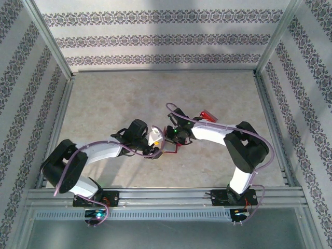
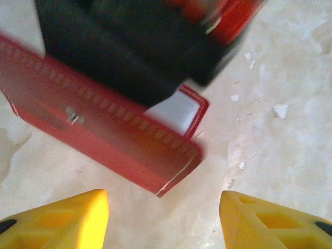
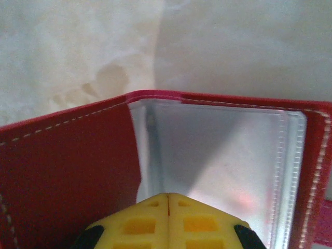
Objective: Put the credit cards into the card holder
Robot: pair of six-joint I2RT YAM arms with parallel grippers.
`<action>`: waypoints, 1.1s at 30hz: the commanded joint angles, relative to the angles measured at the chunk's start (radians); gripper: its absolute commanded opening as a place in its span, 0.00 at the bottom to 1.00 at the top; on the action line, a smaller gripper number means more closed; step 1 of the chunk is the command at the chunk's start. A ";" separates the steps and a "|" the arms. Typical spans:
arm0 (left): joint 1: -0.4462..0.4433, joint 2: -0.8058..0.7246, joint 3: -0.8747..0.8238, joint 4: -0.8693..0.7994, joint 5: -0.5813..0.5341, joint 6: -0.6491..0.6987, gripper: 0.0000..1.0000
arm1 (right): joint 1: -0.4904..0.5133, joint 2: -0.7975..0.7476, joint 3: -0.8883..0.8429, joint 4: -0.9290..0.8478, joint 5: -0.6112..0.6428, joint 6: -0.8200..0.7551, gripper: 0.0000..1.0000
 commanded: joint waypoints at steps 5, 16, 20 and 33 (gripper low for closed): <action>0.049 -0.183 0.145 -0.409 -0.040 -0.019 0.78 | 0.034 0.077 0.119 -0.078 -0.022 -0.050 0.00; 0.302 -0.313 0.284 -0.628 -0.032 -0.129 0.75 | 0.087 0.186 0.254 -0.106 -0.047 -0.069 0.00; 0.359 -0.290 0.283 -0.635 -0.026 -0.150 0.62 | 0.105 0.239 0.290 -0.122 -0.042 -0.076 0.00; 0.306 -0.125 0.211 -0.478 0.125 -0.385 0.39 | 0.110 0.334 0.287 -0.127 -0.024 -0.086 0.00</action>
